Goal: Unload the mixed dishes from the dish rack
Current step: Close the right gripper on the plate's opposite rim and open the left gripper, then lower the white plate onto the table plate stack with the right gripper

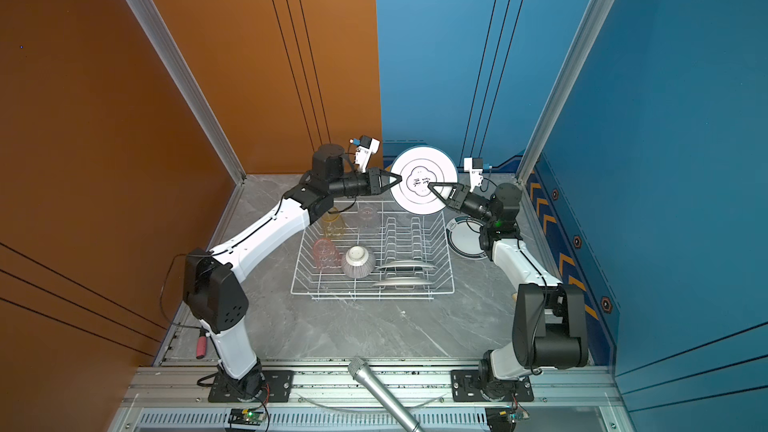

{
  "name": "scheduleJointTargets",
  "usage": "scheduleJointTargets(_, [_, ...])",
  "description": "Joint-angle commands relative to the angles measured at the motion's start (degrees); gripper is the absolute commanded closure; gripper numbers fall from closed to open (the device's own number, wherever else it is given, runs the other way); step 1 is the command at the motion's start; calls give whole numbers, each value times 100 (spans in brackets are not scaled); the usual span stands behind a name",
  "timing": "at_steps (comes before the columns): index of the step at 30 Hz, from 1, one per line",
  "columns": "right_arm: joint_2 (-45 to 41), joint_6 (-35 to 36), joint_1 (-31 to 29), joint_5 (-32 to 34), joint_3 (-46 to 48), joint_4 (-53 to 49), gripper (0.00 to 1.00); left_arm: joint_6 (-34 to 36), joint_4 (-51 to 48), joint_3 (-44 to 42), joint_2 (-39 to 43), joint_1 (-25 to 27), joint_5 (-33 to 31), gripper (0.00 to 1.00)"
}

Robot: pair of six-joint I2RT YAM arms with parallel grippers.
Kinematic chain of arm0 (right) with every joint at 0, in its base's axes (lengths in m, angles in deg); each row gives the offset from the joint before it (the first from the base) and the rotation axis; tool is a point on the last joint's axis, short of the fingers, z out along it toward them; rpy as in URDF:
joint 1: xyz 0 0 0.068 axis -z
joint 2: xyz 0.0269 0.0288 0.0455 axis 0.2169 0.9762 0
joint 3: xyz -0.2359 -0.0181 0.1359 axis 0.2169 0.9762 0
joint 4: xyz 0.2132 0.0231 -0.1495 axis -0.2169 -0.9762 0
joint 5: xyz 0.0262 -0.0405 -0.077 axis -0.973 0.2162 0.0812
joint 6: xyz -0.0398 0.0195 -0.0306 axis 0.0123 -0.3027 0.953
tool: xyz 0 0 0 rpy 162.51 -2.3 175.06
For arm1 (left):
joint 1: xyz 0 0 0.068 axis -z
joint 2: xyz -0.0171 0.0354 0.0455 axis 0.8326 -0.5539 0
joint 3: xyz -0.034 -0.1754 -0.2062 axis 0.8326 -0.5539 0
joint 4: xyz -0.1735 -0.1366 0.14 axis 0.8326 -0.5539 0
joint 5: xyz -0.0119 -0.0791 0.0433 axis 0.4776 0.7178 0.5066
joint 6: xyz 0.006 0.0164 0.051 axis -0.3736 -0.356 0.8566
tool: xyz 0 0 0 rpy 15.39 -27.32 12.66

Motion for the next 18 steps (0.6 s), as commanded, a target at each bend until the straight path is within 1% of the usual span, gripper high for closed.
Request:
scheduleJointTargets(1, [-216,-208,121,34,-24,30,100,503,-358,96,83,48,-22,75])
scheduleJointTargets(4, [-322,-84,361,93,-44,-261,100,874,-825,74,185,72,-240,65])
scheduleJointTargets(6, [-435,252,562,147,-104,-853,100,1212,-1309,46,290,86,-498,63])
scheduleJointTargets(8, [-569,982,768,353,-272,-2123,100,1609,-1852,-1,442,95,-927,63])
scheduleJointTargets(9, [-652,1595,867,563,-425,-3100,100,1772,-2080,-67,538,97,-1143,62])
scheduleJointTargets(11, [-721,2868,1011,1251,-879,-5147,100,2086,-2465,-155,718,87,-1567,62])
scheduleJointTargets(12, [-707,3374,1083,1662,-1099,-5982,100,2229,-2669,-196,805,87,-1751,62])
scheduleJointTargets(13, [-652,3641,1172,1998,-1229,-6515,100,2352,-2851,-215,877,71,-1921,62])
scheduleJointTargets(15, [-522,3703,1456,2209,-1264,-6905,100,2530,-3139,-250,988,36,-2172,61])
scheduleJointTargets(18, [-404,3718,1823,2525,-1087,-7060,100,2695,-3418,-289,1126,-24,-2433,61])
